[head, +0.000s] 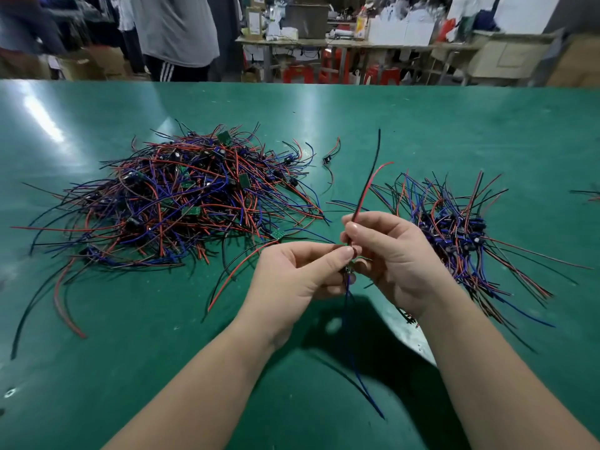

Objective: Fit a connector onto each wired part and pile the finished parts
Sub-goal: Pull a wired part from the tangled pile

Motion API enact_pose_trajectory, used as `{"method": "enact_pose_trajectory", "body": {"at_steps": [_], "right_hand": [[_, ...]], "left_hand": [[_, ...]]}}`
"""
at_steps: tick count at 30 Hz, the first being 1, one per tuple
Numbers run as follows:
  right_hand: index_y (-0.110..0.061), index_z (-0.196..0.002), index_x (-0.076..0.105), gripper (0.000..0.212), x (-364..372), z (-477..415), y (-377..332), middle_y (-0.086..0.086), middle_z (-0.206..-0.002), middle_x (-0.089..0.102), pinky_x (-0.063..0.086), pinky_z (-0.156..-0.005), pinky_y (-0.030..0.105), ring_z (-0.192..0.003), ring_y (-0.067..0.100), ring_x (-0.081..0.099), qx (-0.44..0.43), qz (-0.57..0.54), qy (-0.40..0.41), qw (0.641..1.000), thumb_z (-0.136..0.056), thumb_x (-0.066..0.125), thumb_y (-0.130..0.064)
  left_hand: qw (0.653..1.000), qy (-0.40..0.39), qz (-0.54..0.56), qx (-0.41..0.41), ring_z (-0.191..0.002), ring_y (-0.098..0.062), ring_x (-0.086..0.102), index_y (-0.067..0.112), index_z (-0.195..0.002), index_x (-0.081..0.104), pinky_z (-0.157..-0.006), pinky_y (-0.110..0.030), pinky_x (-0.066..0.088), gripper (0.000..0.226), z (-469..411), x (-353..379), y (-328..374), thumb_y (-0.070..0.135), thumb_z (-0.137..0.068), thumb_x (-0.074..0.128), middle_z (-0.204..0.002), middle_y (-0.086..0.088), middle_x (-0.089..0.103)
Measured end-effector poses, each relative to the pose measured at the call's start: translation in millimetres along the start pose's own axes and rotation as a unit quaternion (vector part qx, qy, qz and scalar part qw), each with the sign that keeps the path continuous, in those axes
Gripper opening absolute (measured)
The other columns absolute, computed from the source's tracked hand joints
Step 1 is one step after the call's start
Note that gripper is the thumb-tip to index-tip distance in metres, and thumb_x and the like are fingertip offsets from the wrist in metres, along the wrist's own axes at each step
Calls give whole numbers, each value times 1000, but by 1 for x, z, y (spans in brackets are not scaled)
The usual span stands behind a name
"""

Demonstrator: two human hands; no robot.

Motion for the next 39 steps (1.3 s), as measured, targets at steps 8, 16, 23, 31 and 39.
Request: {"method": "enact_pose_trajectory", "body": {"at_steps": [8, 16, 23, 31, 39], "right_hand": [[-3, -78, 65, 5, -23, -8, -12, 9, -62, 69, 51, -46, 16, -53, 14, 67, -22, -32, 150, 988, -78, 65, 2], [-6, -78, 63, 8, -46, -9, -19, 6, -60, 68, 44, -41, 13, -54, 13, 67, -53, -47, 240, 968, -82, 68, 0], [-8, -70, 56, 21, -49, -10, -21, 0, -48, 58, 29, -30, 12, -40, 7, 55, -32, -39, 253, 966, -89, 63, -11], [-16, -94, 59, 13, -23, -10, 0, 10, -82, 65, 49, -48, 21, -56, 14, 67, -86, 179, 153, 968, -87, 68, -22], [-25, -81, 73, 12, 3, 1, 10, -2, -78, 70, 55, -68, 38, -70, 18, 66, -240, 355, 19, 903, -75, 78, -16]], "left_hand": [[996, -27, -52, -67, -54, -14, 65, 9, -65, 74, -52, -22, 53, 17, -3, -8, -3, 24, -57, 78, -63, -8, 68], [981, -75, -160, -83, -52, -12, 65, 7, -73, 72, -50, -18, 50, 6, -1, -8, -6, 7, -76, 77, -63, -10, 69], [975, -115, -158, -104, -60, -18, 68, 10, -69, 73, -53, -21, 52, 8, 0, -16, 0, 13, -69, 81, -68, -12, 70], [994, 95, -48, -14, -56, -13, 66, 4, -79, 68, -53, -19, 55, 30, -15, -28, 5, 23, -58, 76, -62, -7, 69], [993, 49, -93, 49, -69, -16, 72, 12, -84, 72, -57, -23, 56, 22, -12, -21, 2, 16, -95, 54, -73, -4, 73]]}}
Point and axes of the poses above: each hand's wrist, its own z-axis away from the middle knuckle, its own x-axis out of the palm, y = z × x, the point moved 1 cm from there along -z, towards the middle knuckle
